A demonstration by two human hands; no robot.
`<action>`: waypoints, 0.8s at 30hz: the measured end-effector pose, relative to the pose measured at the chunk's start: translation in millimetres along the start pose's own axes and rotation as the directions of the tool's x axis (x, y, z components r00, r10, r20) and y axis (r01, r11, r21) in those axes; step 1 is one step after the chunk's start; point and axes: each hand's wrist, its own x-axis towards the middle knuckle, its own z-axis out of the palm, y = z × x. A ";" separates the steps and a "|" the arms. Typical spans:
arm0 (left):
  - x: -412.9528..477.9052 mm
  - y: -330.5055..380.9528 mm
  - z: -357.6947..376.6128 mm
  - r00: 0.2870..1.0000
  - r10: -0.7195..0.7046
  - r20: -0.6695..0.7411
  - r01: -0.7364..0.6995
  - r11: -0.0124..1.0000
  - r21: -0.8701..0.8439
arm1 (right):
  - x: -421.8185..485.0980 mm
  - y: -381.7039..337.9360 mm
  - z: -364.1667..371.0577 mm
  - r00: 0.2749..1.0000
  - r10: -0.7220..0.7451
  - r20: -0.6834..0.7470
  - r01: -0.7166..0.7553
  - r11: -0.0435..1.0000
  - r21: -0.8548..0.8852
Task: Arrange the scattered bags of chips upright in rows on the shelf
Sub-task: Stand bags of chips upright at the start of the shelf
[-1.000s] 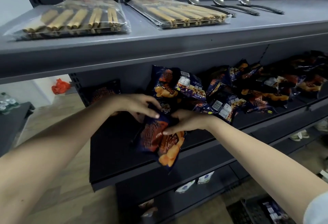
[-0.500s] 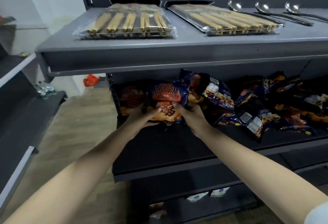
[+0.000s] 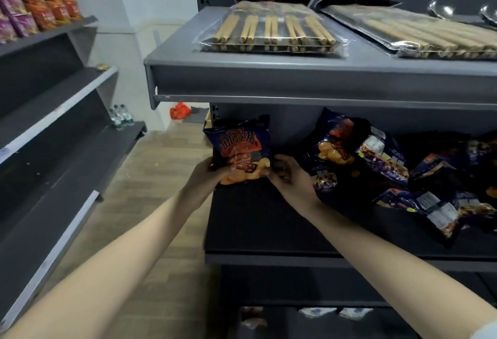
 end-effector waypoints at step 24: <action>38.1 -27.7 10.7 0.998 0.058 -0.006 -0.051 0.922 0.384 | -19.7 29.8 -16.1 0.978 -0.150 0.143 0.205 0.616 -0.761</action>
